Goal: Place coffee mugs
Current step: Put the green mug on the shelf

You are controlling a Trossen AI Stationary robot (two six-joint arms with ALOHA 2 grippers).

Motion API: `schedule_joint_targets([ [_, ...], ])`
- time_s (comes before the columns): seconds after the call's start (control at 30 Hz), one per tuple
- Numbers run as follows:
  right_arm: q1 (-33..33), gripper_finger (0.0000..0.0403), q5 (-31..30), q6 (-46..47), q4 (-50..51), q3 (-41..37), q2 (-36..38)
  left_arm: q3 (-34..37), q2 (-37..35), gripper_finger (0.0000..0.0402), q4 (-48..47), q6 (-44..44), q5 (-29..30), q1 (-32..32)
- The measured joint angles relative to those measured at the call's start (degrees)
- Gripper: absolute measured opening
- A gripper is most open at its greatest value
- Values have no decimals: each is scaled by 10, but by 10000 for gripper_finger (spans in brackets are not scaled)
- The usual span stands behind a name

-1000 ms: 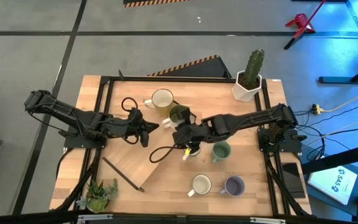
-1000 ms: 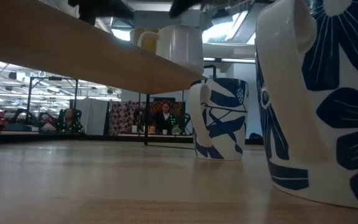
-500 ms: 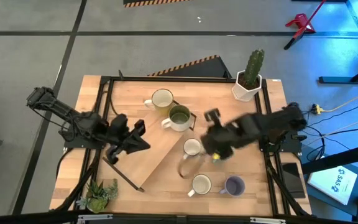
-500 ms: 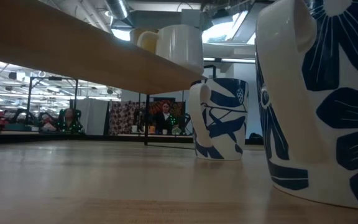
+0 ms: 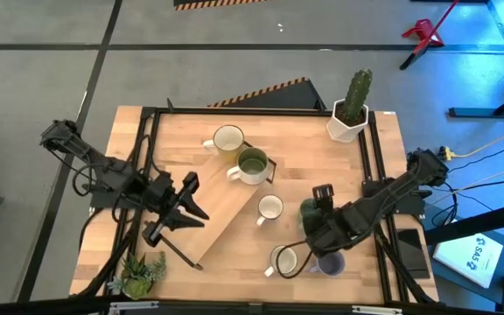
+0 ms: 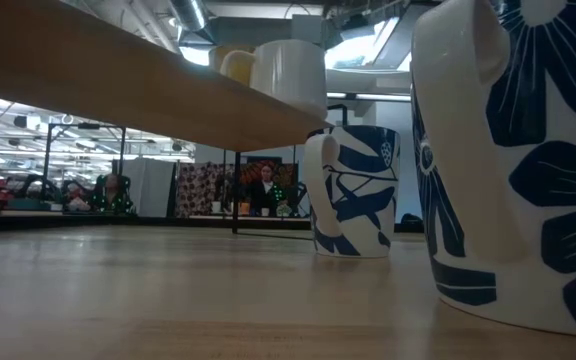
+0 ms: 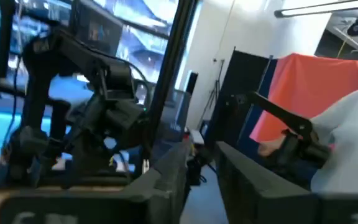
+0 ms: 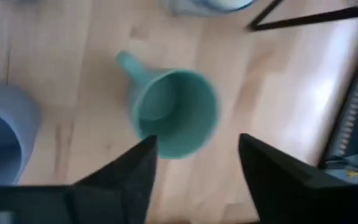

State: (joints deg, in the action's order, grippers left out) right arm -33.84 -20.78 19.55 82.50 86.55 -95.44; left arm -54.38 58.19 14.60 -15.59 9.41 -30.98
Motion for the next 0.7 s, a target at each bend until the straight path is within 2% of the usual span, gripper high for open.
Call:
schedule_joint_targets([
  [0.13, 0, 261, 47, -31, -85, -78, 4, 0, 0, 120, -27, -35, -3, 1],
  [0.27, 1, 269, 53, -78, -141, -123, 5, 0, 0, 141, -33, -87, -14, 0],
  [0.47, 13, 265, 59, -111, -199, -177, 6, 0, 0, 145, -72, -104, -2, 0],
  [0.7, 24, 234, 66, -124, -257, -233, 5, 0, 0, 145, -82, -113, 12, 1],
])
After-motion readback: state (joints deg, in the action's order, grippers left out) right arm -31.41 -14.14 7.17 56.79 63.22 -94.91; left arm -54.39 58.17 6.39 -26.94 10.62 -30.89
